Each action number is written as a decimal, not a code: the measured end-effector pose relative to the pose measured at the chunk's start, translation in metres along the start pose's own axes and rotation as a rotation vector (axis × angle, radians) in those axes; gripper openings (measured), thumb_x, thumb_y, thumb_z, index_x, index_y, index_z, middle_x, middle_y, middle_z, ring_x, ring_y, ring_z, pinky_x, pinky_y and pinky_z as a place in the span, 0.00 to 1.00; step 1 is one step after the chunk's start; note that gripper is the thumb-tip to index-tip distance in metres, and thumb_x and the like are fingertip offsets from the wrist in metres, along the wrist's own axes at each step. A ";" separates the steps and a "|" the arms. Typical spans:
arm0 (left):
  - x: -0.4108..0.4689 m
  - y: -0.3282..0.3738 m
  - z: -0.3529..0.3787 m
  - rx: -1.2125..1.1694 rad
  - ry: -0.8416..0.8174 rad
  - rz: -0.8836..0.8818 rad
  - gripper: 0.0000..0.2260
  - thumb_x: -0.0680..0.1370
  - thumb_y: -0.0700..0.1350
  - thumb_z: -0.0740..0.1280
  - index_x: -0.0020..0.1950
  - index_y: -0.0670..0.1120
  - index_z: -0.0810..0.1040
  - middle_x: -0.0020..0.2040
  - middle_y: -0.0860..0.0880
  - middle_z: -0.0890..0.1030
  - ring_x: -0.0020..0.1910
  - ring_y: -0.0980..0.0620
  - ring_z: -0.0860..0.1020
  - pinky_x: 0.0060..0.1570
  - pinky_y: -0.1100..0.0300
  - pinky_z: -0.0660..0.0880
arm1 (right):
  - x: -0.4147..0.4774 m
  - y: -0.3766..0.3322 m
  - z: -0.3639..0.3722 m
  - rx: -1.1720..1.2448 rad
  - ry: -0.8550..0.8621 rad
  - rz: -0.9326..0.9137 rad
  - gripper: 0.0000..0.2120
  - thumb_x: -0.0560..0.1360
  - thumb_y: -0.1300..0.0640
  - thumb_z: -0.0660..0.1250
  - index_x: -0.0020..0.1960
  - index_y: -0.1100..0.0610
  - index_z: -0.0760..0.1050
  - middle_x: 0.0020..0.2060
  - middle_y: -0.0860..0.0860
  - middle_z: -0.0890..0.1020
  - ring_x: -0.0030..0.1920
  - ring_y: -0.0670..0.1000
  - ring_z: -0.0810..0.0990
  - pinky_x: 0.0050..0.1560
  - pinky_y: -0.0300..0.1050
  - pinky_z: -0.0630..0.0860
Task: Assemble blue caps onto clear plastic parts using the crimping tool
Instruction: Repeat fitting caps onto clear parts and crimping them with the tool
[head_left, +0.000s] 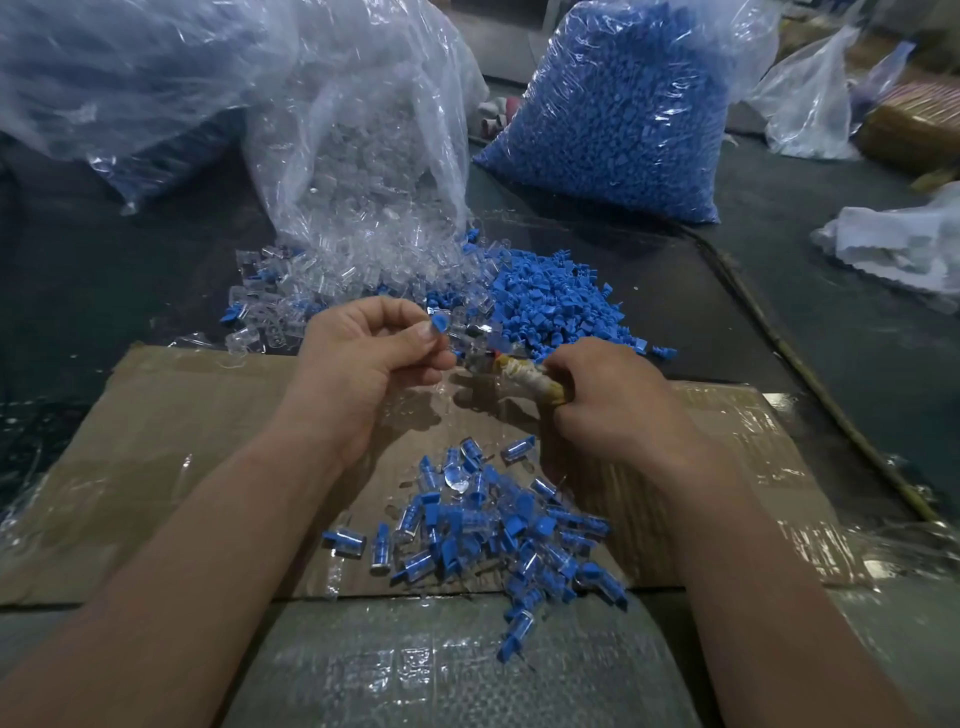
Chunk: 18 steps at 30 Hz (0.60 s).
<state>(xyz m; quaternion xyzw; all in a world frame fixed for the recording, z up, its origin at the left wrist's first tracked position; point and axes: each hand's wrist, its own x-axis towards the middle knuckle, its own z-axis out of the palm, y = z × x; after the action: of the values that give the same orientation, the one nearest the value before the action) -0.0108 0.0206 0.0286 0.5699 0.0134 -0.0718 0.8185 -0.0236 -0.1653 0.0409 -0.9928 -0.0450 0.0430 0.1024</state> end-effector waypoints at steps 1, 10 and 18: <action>0.001 -0.001 0.000 0.003 0.008 0.009 0.04 0.68 0.33 0.65 0.38 0.41 0.75 0.29 0.47 0.81 0.29 0.53 0.80 0.28 0.67 0.76 | 0.000 0.002 0.000 -0.001 0.030 -0.004 0.05 0.70 0.59 0.65 0.40 0.51 0.70 0.36 0.45 0.69 0.36 0.45 0.68 0.31 0.39 0.60; 0.002 -0.003 0.001 -0.023 0.034 0.063 0.03 0.67 0.35 0.66 0.39 0.41 0.75 0.30 0.48 0.81 0.31 0.53 0.80 0.31 0.67 0.76 | -0.005 0.003 -0.003 0.197 0.233 -0.112 0.09 0.73 0.46 0.65 0.44 0.48 0.66 0.33 0.41 0.70 0.33 0.41 0.67 0.31 0.39 0.59; 0.001 -0.005 0.002 0.018 0.055 0.079 0.06 0.73 0.31 0.64 0.40 0.41 0.76 0.34 0.46 0.81 0.32 0.53 0.80 0.32 0.67 0.76 | -0.005 -0.003 0.002 0.207 0.092 -0.159 0.12 0.73 0.48 0.65 0.48 0.47 0.62 0.38 0.40 0.66 0.37 0.38 0.65 0.34 0.35 0.58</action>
<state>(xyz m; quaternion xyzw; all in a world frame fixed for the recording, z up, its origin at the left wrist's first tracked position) -0.0105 0.0166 0.0250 0.5790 0.0128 -0.0238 0.8149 -0.0285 -0.1626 0.0404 -0.9712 -0.1139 -0.0066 0.2091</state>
